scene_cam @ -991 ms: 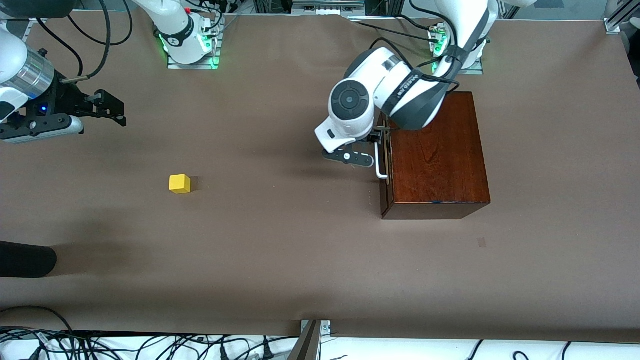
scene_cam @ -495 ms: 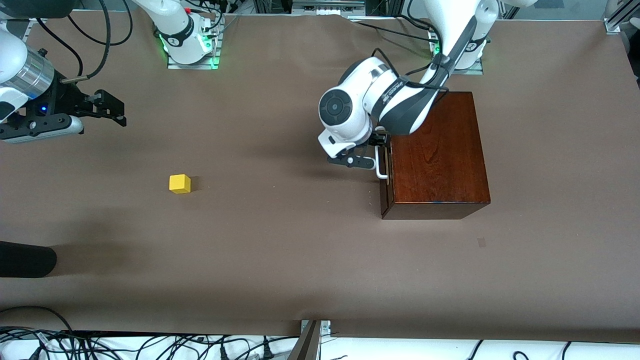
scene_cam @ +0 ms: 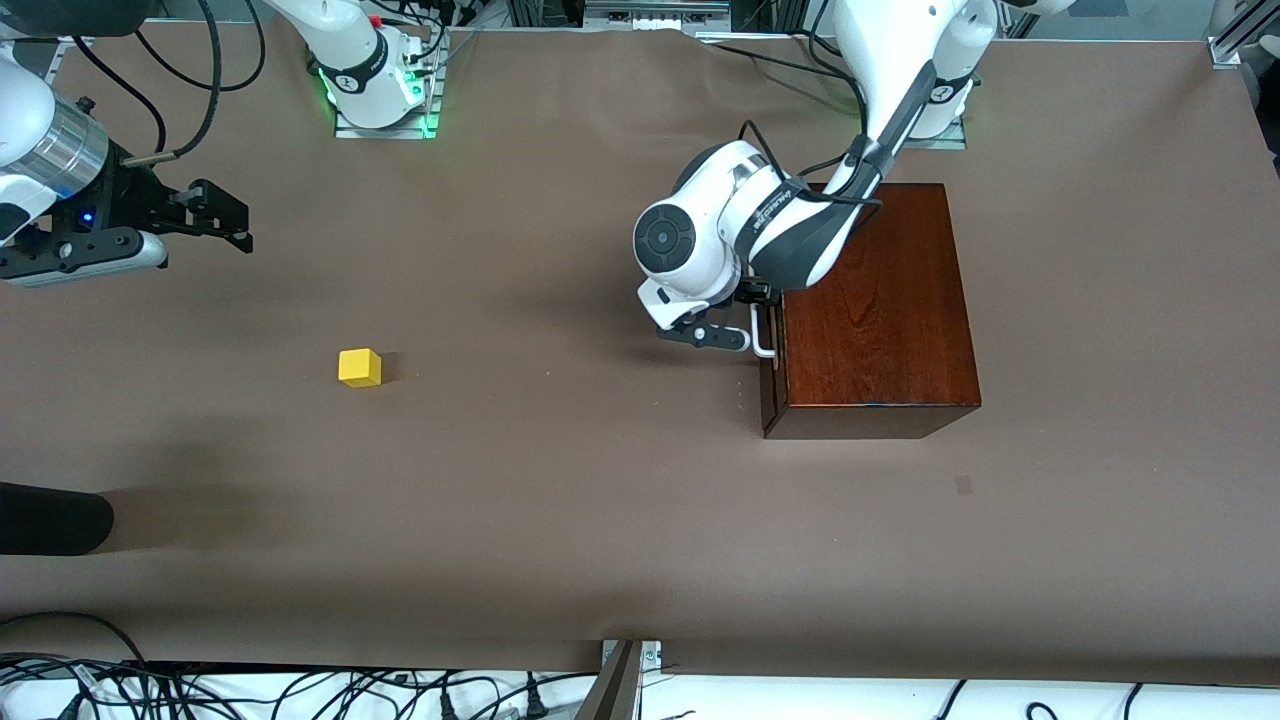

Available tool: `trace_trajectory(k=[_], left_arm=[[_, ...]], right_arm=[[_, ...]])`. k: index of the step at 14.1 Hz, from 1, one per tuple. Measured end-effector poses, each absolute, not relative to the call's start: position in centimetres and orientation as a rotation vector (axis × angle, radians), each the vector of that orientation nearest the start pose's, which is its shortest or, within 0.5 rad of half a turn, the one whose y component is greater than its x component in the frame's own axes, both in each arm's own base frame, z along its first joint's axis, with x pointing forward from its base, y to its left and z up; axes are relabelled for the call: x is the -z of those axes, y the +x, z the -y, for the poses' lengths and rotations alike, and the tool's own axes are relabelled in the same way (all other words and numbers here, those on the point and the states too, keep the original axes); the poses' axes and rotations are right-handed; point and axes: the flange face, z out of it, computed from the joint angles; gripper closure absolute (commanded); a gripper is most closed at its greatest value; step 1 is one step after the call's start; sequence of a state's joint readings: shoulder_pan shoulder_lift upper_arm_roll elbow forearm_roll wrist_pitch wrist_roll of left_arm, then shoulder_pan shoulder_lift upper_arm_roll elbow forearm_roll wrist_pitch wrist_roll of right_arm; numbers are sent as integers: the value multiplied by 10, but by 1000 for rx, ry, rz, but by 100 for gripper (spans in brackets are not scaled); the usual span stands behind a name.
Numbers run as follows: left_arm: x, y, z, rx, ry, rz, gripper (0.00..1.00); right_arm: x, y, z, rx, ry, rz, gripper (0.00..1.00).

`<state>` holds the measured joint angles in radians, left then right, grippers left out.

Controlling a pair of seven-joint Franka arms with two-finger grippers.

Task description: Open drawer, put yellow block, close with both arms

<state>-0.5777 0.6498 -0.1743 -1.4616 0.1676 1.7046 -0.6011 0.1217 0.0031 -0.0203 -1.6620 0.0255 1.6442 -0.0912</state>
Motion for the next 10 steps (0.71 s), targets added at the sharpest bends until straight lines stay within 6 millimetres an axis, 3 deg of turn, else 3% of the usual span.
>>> trace_trajectory(k=[4,10], left_arm=[[-263,511,430,-363,-2826,-265,0],[-275,511,448,-290,-2944,-183,0]], right_arm=[[-586,556,-59,-33,-3102,296,0],[-586,556,-59,-33,-3102,296,0]])
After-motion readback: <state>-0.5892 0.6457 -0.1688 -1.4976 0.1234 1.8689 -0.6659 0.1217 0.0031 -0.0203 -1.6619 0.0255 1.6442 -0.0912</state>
